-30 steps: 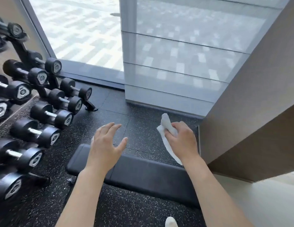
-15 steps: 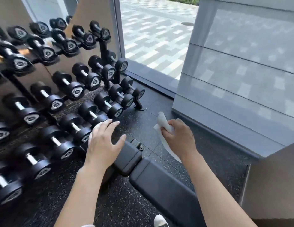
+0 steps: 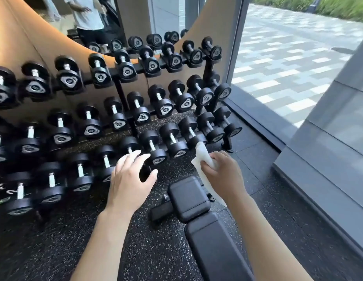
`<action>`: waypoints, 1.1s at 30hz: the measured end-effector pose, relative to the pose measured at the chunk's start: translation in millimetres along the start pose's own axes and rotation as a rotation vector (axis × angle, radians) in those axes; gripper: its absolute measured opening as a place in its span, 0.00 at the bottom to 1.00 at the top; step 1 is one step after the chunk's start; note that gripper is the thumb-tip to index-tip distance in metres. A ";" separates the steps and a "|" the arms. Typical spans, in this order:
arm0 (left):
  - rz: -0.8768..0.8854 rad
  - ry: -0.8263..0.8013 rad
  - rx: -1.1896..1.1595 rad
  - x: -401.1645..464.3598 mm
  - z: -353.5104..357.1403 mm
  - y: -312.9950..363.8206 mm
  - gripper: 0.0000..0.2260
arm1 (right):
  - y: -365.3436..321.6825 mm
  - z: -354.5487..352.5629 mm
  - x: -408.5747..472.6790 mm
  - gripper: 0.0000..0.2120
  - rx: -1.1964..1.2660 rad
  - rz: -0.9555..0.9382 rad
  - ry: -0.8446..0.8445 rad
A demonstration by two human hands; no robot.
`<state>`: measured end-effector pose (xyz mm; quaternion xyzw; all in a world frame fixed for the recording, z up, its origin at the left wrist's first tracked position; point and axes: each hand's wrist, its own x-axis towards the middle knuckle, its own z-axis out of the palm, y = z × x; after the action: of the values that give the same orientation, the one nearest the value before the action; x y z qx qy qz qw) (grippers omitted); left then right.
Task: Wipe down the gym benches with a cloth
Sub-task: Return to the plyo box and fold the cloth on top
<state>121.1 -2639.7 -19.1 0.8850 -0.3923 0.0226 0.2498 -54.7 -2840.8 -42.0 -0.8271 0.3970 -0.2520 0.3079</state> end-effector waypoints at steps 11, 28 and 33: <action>-0.222 0.059 0.098 -67.8 -69.2 -102.6 0.23 | -89.7 107.8 -33.4 0.10 0.106 -0.124 -0.237; -0.409 0.207 0.114 -195.8 -212.4 -325.8 0.22 | -302.7 268.8 -165.6 0.06 0.064 -0.348 -0.358; -0.479 0.274 0.120 -232.2 -248.3 -374.4 0.23 | -355.8 308.0 -197.8 0.08 0.067 -0.431 -0.421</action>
<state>263.4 -2154.4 -15.6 0.9544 -0.1323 0.1055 0.2460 217.2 -2408.8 -34.1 -0.9157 0.1311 -0.1476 0.3499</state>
